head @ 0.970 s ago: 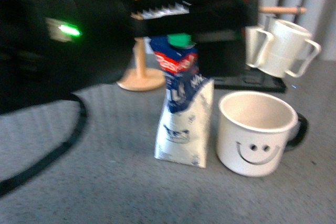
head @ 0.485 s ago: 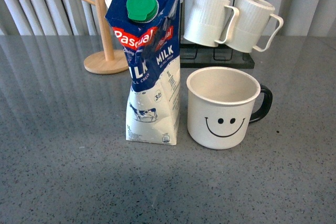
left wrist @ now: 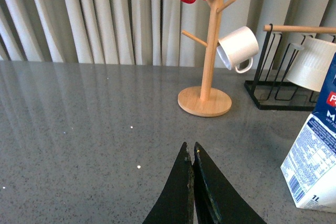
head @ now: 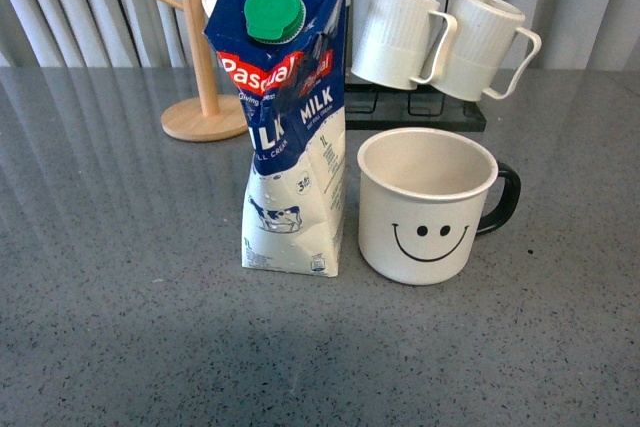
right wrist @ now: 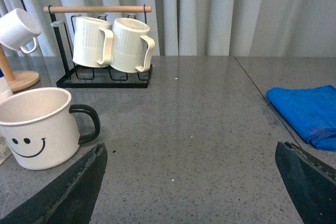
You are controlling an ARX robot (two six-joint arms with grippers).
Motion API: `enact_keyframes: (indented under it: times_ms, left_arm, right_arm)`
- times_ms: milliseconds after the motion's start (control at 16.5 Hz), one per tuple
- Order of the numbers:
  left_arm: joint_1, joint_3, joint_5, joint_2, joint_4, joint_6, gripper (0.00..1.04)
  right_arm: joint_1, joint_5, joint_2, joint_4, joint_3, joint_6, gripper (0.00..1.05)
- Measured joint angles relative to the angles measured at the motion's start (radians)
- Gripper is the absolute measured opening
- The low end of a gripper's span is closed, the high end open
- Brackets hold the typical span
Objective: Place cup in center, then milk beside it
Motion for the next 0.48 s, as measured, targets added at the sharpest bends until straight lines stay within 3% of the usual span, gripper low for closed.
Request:
enact_keyframes:
  times_ms: [485]
  left_arm:
    - [0.002,-0.129,0.000,-0.184,-0.058,0.000,0.01]
  right_arm:
    - [0.000,0.000,0.000,0.000,0.000,0.000,0.98]
